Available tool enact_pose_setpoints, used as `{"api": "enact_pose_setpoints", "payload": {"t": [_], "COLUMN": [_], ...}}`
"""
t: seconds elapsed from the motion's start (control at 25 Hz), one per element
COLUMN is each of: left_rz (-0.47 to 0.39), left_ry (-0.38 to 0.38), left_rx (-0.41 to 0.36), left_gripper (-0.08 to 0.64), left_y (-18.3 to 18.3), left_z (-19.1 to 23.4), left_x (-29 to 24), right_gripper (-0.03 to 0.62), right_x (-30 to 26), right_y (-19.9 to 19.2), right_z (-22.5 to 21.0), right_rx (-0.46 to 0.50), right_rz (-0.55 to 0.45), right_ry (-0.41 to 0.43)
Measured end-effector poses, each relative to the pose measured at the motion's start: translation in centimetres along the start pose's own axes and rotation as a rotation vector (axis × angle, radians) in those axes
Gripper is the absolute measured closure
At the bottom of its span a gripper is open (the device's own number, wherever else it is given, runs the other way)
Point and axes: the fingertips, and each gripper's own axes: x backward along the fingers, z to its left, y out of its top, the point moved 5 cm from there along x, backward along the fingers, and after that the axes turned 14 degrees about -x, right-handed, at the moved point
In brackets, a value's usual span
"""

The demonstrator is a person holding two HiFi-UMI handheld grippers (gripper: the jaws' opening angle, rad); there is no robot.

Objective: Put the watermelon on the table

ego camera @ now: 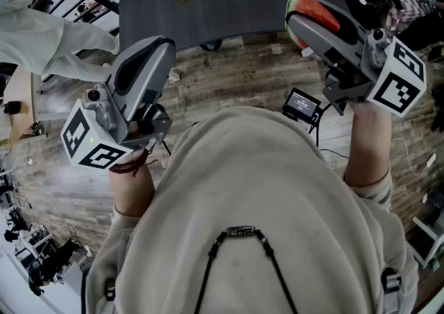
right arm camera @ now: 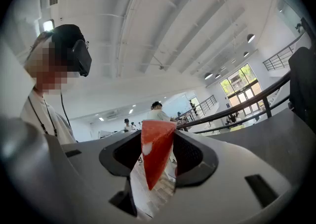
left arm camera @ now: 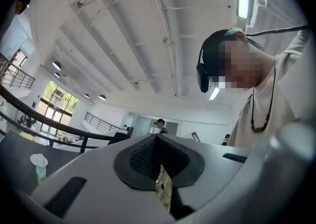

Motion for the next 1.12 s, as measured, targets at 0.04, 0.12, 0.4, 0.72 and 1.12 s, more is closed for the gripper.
{"api": "enact_pose_setpoints", "payload": {"t": [0.04,0.12,0.4,0.72,1.12], "left_rz": [0.004,0.013,-0.003,0.045,0.056], "left_ry": [-0.006,-0.016,-0.134,-0.090,-0.097], "left_rx": [0.000,0.008,-0.025,0.019,0.033], "left_gripper": [0.554,0.554,0.554,0.554,0.554], "left_y": [-0.1,-0.1,1.4,-0.4,-0.4], "left_z": [0.0,0.1,-1.6,-1.7,-1.8], "left_x": [-0.2,-0.5,-1.8,-3.7,-7.3], "right_gripper": [0.387,0.387,0.387,0.387,0.387], "right_x": [0.1,0.2,1.2,4.4,8.3], "right_y": [0.0,0.0,0.1,0.0,1.2], "right_z": [-0.1,-0.4,-1.7,-3.4,-4.3], "right_rx": [-0.001,-0.004,-0.033,-0.035,-0.062], "right_rz": [-0.002,-0.006,-0.029,-0.047,-0.085], "right_ry": [-0.001,-0.012,-0.052,-0.085,-0.125]}}
